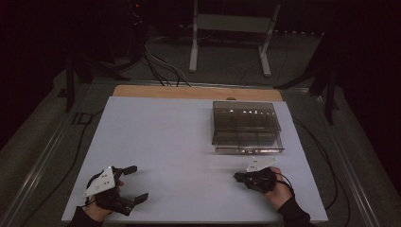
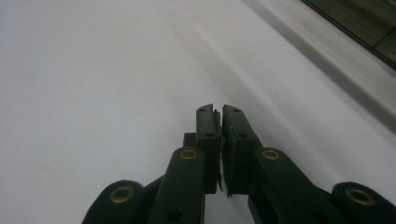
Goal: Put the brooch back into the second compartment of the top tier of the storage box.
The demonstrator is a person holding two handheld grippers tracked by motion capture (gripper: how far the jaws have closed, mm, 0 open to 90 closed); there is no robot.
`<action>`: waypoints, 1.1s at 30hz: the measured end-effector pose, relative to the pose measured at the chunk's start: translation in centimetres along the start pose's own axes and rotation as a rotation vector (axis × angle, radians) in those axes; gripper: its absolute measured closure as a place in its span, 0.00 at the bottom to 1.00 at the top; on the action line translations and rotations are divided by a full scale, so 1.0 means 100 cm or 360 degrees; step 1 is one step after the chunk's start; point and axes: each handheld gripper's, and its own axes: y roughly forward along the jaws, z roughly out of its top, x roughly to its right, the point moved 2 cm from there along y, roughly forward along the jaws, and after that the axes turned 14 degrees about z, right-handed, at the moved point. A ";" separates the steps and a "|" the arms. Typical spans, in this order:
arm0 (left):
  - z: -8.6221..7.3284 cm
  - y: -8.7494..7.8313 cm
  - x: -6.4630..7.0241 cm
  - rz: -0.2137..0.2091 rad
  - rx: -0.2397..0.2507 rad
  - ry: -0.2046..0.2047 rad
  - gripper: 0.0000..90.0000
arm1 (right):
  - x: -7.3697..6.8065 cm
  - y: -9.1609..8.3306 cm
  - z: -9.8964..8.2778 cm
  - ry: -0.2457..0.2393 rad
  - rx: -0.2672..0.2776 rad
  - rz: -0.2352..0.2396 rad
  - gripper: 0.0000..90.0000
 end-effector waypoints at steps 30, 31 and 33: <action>0.000 0.001 0.000 0.0000 0.0002 -0.0006 0.01 | -0.016 -0.010 0.013 -0.0019 0.0029 0.0053 0.96; 0.000 0.000 0.000 -0.0001 0.0007 -0.0009 0.01 | -0.016 -0.010 0.013 -0.0016 0.0031 0.0054 0.96; 0.000 0.000 0.000 -0.0001 0.0004 -0.0005 0.01 | -0.017 -0.011 0.014 -0.0016 0.0032 0.0048 0.96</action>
